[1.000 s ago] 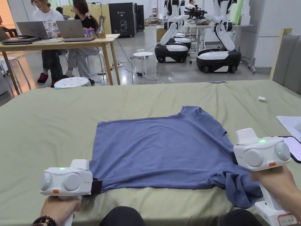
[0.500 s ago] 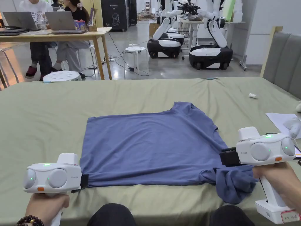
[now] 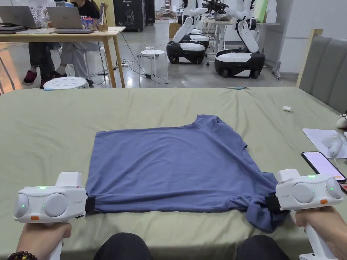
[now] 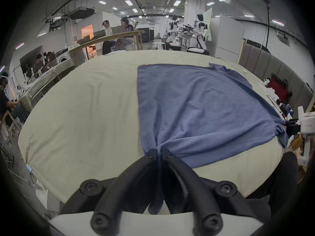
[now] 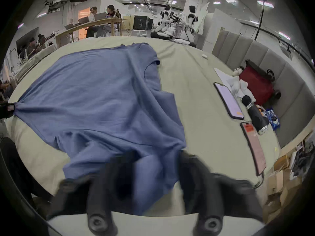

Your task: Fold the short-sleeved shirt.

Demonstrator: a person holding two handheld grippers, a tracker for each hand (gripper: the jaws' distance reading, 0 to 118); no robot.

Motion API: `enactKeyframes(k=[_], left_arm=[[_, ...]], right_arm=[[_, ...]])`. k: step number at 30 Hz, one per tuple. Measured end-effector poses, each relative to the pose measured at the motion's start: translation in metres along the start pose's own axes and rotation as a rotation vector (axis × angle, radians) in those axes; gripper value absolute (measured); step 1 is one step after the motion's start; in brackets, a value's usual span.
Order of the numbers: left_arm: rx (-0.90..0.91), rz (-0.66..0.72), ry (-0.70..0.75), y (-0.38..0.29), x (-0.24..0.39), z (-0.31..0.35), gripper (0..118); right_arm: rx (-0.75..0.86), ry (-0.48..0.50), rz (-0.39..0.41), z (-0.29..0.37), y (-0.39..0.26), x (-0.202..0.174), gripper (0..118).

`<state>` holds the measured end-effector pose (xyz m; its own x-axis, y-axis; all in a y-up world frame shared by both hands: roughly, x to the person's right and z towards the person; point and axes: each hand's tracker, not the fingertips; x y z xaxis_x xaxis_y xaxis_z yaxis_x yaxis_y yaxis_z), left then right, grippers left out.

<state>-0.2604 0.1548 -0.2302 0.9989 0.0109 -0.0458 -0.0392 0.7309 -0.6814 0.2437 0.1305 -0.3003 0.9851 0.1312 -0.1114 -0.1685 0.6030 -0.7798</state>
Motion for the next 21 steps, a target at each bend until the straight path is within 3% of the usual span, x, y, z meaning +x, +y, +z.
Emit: enactKeyframes(k=[1, 2, 3, 5, 13, 21], left_arm=[[0.003, 0.001, -0.002, 0.002, 0.001, 0.003, 3], [0.009, -0.002, -0.003, 0.004, 0.002, 0.006, 3], [0.019, -0.007, -0.002, 0.005, 0.004, 0.008, 3], [0.030, -0.015, 0.000, 0.009, 0.003, 0.009, 3], [0.030, 0.009, -0.004, 0.018, -0.003, -0.002, 3], [0.072, 0.030, 0.005, 0.071, -0.015, -0.019, 3]], right_arm=[[-0.005, 0.033, -0.025, 0.000, 0.000, -0.001, 9], [0.013, 0.046, -0.041, 0.001, 0.000, -0.004, 9], [0.024, -0.009, 0.005, 0.005, 0.001, -0.009, 9], [0.070, -0.017, 0.067, 0.010, 0.003, -0.015, 9], [0.144, 0.005, 0.047, 0.036, 0.025, -0.010, 9], [0.268, -0.013, 0.069, 0.039, 0.105, -0.012, 9]])
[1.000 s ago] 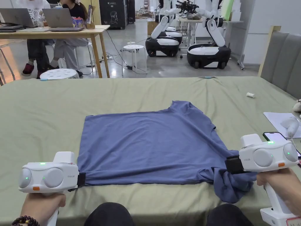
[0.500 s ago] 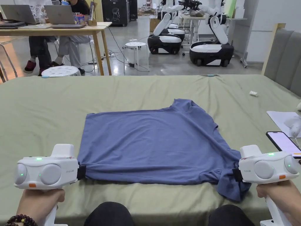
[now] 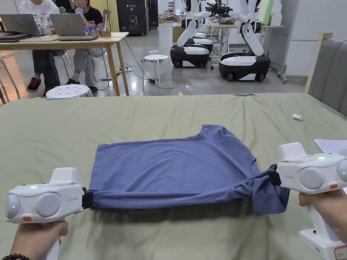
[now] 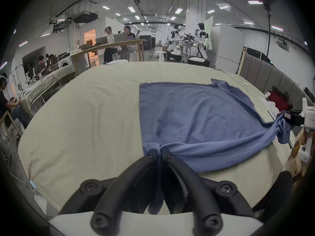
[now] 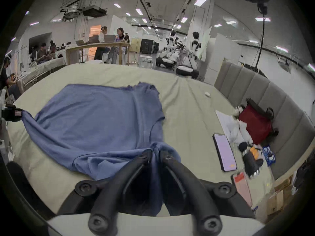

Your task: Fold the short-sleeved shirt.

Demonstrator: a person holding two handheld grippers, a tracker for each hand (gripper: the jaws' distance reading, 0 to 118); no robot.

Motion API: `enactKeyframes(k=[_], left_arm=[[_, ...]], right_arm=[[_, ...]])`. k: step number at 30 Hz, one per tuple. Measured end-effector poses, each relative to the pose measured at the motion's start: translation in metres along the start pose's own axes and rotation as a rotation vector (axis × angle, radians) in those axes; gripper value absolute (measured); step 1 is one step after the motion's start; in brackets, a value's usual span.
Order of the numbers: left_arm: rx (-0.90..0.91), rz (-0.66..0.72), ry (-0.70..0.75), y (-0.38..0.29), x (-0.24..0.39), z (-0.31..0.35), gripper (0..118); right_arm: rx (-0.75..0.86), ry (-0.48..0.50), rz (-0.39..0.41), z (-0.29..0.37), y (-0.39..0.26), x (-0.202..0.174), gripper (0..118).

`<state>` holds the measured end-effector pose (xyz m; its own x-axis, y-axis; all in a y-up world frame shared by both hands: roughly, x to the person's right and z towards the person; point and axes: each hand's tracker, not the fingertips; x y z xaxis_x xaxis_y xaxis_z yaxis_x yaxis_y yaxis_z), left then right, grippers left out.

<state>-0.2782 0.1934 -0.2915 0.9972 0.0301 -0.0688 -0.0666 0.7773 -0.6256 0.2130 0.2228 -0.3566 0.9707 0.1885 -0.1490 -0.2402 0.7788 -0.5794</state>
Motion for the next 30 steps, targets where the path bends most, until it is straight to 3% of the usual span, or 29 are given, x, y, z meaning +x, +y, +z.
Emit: enactKeyframes(k=[10, 17, 24, 26, 27, 28, 29, 30], left_arm=[[-0.030, -0.021, 0.065, 0.070, -0.002, -0.093, 3], [-0.128, 0.009, 0.085, 0.074, -0.002, -0.157, 3], [-0.149, 0.056, 0.087, 0.067, -0.005, -0.177, 4], [-0.146, 0.050, 0.093, 0.065, -0.001, -0.178, 14], [-0.142, 0.044, 0.104, 0.065, 0.000, -0.176, 29], [-0.137, 0.039, 0.117, 0.065, 0.001, -0.176, 65], [-0.132, 0.031, 0.131, 0.066, 0.001, -0.174, 83], [-0.130, 0.018, 0.145, 0.067, 0.000, -0.172, 92]], right_arm=[[0.000, -0.026, 0.010, -0.123, 0.085, -0.007, 9], [-0.138, -0.043, -0.016, -0.198, 0.081, -0.019, 10], [-0.183, -0.062, -0.018, -0.239, 0.069, -0.015, 11], [-0.187, -0.062, -0.018, -0.232, 0.069, -0.018, 15], [-0.191, -0.064, -0.014, -0.232, 0.069, -0.019, 26], [-0.196, -0.063, 0.001, -0.231, 0.070, -0.019, 58], [-0.196, -0.066, 0.013, -0.222, 0.070, -0.023, 86], [-0.193, -0.066, 0.019, -0.216, 0.071, -0.022, 86]])
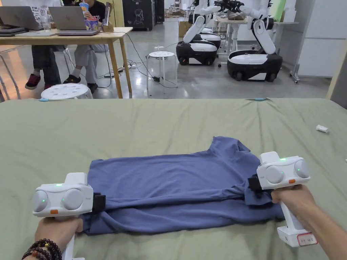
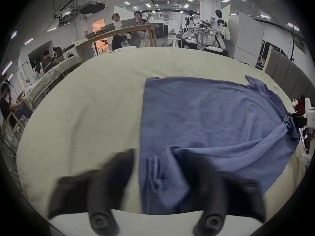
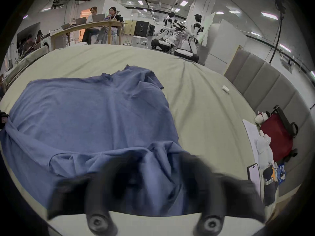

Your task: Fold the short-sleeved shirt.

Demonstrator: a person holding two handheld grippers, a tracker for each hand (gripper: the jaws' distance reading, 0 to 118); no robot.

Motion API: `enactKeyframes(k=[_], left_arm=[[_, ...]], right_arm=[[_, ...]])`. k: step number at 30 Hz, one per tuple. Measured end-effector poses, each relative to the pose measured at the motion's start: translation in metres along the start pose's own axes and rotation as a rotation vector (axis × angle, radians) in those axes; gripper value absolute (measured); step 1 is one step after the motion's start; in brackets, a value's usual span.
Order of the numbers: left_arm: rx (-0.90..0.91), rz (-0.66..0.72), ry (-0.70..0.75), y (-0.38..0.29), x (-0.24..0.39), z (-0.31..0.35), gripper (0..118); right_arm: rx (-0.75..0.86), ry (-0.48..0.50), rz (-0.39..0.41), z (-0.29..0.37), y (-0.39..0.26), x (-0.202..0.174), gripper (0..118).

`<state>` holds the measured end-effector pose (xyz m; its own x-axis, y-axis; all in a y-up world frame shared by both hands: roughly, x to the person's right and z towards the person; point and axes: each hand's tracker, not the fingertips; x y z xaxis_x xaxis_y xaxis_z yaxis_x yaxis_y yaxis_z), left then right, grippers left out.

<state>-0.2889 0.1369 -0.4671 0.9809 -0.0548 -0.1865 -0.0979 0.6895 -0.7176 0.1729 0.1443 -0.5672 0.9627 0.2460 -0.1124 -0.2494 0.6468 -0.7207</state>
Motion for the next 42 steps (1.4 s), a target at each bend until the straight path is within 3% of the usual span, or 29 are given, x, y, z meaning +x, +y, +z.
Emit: enactKeyframes(k=[1, 2, 3, 6, 7, 8, 9, 10, 11, 12, 15, 25, 26, 27, 28, 29, 30, 31, 32, 33, 39, 42], left_arm=[[0.011, -0.002, -0.002, 0.000, -0.003, 0.003, 92], [0.029, -0.004, -0.006, 0.000, -0.007, 0.009, 114], [0.066, 0.005, -0.017, 0.001, -0.010, 0.018, 118], [0.087, 0.005, -0.024, 0.001, -0.017, 0.044, 115], [0.098, 0.001, -0.016, -0.001, -0.017, 0.053, 103], [0.120, -0.009, -0.002, -0.005, -0.016, 0.060, 80], [0.139, -0.022, 0.021, -0.009, -0.015, 0.066, 44], [0.140, -0.031, 0.039, -0.013, -0.013, 0.068, 0], [0.137, -0.024, 0.038, -0.018, -0.012, 0.071, 0], [0.133, -0.013, 0.038, -0.022, -0.012, 0.073, 0], [0.085, 0.048, -0.021, -0.034, -0.010, 0.079, 0], [0.115, 0.012, -0.044, -0.031, -0.006, 0.098, 1], [0.107, 0.020, -0.053, -0.030, -0.007, 0.096, 10], [0.099, 0.030, -0.058, -0.030, -0.009, 0.094, 27], [0.096, 0.038, -0.063, -0.030, -0.011, 0.091, 65], [0.088, 0.043, -0.070, -0.031, -0.011, 0.088, 82], [0.070, 0.042, -0.077, -0.032, -0.012, 0.084, 89], [0.056, 0.038, -0.080, -0.034, -0.013, 0.080, 89], [0.050, 0.034, -0.079, -0.037, -0.013, 0.077, 107], [0.052, 0.031, -0.082, -0.040, -0.012, 0.076, 112], [-0.016, 0.013, -0.071, -0.044, -0.006, 0.041, 110], [-0.033, 0.024, -0.076, -0.046, -0.002, 0.025, 91]], right_arm=[[0.012, -0.001, -0.005, 0.008, -0.001, 0.003, 94], [0.039, 0.009, -0.026, 0.017, -0.001, 0.007, 115], [0.099, 0.038, -0.058, 0.029, 0.000, 0.011, 118], [0.129, 0.025, -0.062, 0.064, -0.009, 0.014, 108], [0.122, 0.009, -0.046, 0.070, -0.011, 0.013, 100], [0.117, 0.000, -0.011, 0.077, -0.015, 0.010, 86], [0.126, -0.012, 0.011, 0.084, -0.021, 0.007, 66], [0.129, -0.023, 0.014, 0.087, -0.026, 0.004, 28], [0.122, -0.030, 0.011, 0.081, -0.028, -0.001, 5], [0.119, -0.033, 0.003, 0.083, -0.032, -0.003, 0], [0.112, -0.008, -0.027, 0.097, -0.043, -0.008, 0], [0.147, 0.003, -0.020, 0.112, -0.042, -0.008, 0], [0.147, 0.008, -0.019, 0.111, -0.043, -0.009, 0], [0.145, 0.014, -0.022, 0.116, -0.047, -0.013, 0], [0.141, 0.020, -0.023, 0.116, -0.048, -0.014, 0], [0.137, 0.027, -0.023, 0.114, -0.050, -0.015, 0], [0.133, 0.031, -0.022, 0.111, -0.052, -0.017, 0], [0.128, 0.034, -0.018, 0.108, -0.053, -0.017, 0], [0.123, 0.035, -0.014, 0.105, -0.055, -0.018, 0], [0.118, 0.036, -0.011, 0.102, -0.056, -0.019, 0], [0.096, 0.043, -0.013, 0.091, -0.060, -0.019, 0], [0.091, 0.042, -0.008, 0.089, -0.061, -0.017, 0]])
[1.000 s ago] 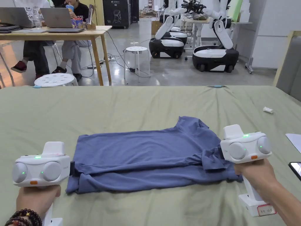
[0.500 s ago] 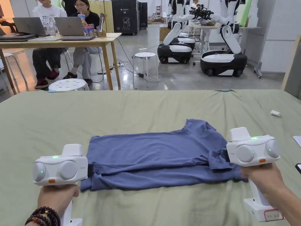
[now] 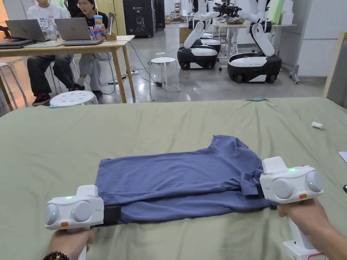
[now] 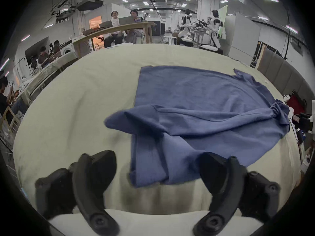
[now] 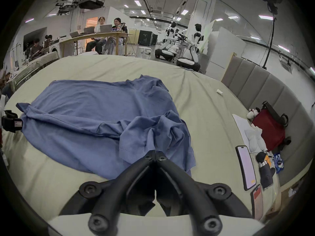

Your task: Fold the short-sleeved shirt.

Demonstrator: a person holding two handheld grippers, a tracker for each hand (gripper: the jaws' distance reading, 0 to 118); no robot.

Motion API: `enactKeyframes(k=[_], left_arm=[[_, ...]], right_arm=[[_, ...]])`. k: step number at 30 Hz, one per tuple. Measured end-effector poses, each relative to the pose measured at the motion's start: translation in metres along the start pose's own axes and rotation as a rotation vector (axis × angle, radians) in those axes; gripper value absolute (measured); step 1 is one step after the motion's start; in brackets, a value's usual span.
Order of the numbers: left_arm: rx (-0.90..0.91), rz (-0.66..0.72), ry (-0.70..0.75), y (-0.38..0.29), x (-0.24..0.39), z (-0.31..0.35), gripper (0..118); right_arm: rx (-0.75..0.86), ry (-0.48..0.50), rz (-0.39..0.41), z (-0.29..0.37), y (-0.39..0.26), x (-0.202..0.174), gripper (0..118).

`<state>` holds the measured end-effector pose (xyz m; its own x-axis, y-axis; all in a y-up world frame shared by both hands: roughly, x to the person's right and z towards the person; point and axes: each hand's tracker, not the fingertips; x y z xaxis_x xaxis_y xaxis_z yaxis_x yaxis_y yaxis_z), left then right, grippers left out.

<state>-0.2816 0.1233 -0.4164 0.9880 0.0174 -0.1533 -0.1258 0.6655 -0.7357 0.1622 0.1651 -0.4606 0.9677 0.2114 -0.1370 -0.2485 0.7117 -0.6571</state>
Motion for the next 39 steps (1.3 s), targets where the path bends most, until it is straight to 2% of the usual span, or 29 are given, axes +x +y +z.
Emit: enactKeyframes(k=[1, 2, 3, 5, 6, 7, 8, 12, 13, 14, 15, 16, 17, 20, 21, 22, 23, 27, 29, 30, 32, 33, 35, 36, 39], left_arm=[[-0.018, 0.000, -0.004, -0.001, 0.001, -0.004, 70], [-0.039, -0.002, -0.010, -0.002, 0.003, -0.007, 63], [-0.031, -0.002, 0.001, -0.004, 0.006, -0.008, 61], [-0.019, -0.011, 0.006, -0.001, 0.009, -0.004, 36], [-0.014, -0.011, 0.006, 0.001, 0.010, -0.002, 16], [-0.004, -0.010, 0.005, 0.002, 0.011, 0.002, 7], [0.012, 0.014, -0.040, 0.004, 0.011, 0.006, 7], [0.026, -0.029, -0.019, 0.006, 0.016, 0.013, 7], [0.028, -0.028, -0.023, 0.006, 0.015, 0.014, 7], [0.030, -0.024, -0.030, 0.007, 0.014, 0.015, 7], [0.034, -0.018, -0.034, 0.005, 0.016, 0.020, 7], [0.036, -0.016, -0.037, 0.005, 0.017, 0.022, 7], [0.038, -0.015, -0.040, 0.005, 0.017, 0.023, 7], [0.038, -0.014, -0.043, 0.005, 0.016, 0.023, 7], [0.038, -0.015, -0.043, 0.005, 0.016, 0.023, 7], [0.038, -0.014, -0.043, 0.006, 0.016, 0.022, 7], [0.038, -0.013, -0.043, 0.005, 0.018, 0.024, 7], [0.032, -0.020, -0.039, 0.003, 0.021, 0.025, 7], [0.029, -0.029, -0.036, 0.003, 0.023, 0.025, 7], [0.029, -0.033, -0.034, 0.002, 0.024, 0.024, 7], [0.025, -0.042, -0.029, 0.001, 0.025, 0.022, 7], [0.025, -0.045, -0.027, 0.000, 0.026, 0.021, 7], [0.019, -0.046, -0.026, -0.002, 0.026, 0.019, 7], [0.019, -0.046, -0.025, -0.003, 0.026, 0.019, 7], [0.024, -0.049, -0.020, -0.008, 0.026, 0.024, 7]], right_arm=[[-0.001, -0.002, -0.001, 0.002, 0.001, 0.003, 0], [-0.002, -0.004, -0.002, 0.003, 0.001, 0.005, 0], [-0.005, -0.008, -0.003, 0.003, 0.001, 0.008, 0], [-0.005, -0.013, -0.012, 0.003, 0.002, 0.014, 0], [-0.005, -0.015, -0.018, 0.004, 0.003, 0.017, 0], [-0.002, -0.015, -0.024, 0.006, 0.004, 0.021, 0], [0.004, -0.017, -0.032, 0.008, 0.005, 0.025, 0], [0.017, -0.028, -0.062, 0.010, 0.009, 0.045, 0], [0.013, -0.030, -0.071, 0.006, 0.010, 0.051, 3], [0.007, -0.029, -0.078, 0.003, 0.010, 0.056, 18], [-0.008, -0.015, -0.087, -0.001, 0.009, 0.062, 46], [-0.022, 0.002, -0.095, -0.005, 0.008, 0.066, 90], [-0.041, 0.022, -0.104, -0.009, 0.005, 0.069, 107], [-0.071, 0.023, -0.115, -0.023, -0.005, 0.073, 117], [-0.075, 0.024, -0.113, -0.027, -0.007, 0.073, 112], [-0.088, 0.020, -0.112, -0.032, -0.009, 0.072, 100], [-0.107, 0.015, -0.109, -0.039, -0.011, 0.071, 94], [-0.163, 0.031, -0.119, -0.060, -0.017, 0.063, 92], [-0.165, 0.049, -0.101, -0.070, -0.014, 0.057, 86], [-0.150, 0.061, -0.095, -0.071, -0.012, 0.054, 78], [-0.135, 0.138, -0.089, -0.067, -0.008, 0.047, 21], [-0.136, 0.144, -0.089, -0.071, -0.005, 0.042, 10], [-0.156, 0.062, 0.041, -0.068, -0.004, 0.030, 9], [-0.159, 0.053, 0.077, -0.068, -0.005, 0.028, 9], [-0.161, 0.032, 0.026, -0.050, -0.010, 0.028, 8]])
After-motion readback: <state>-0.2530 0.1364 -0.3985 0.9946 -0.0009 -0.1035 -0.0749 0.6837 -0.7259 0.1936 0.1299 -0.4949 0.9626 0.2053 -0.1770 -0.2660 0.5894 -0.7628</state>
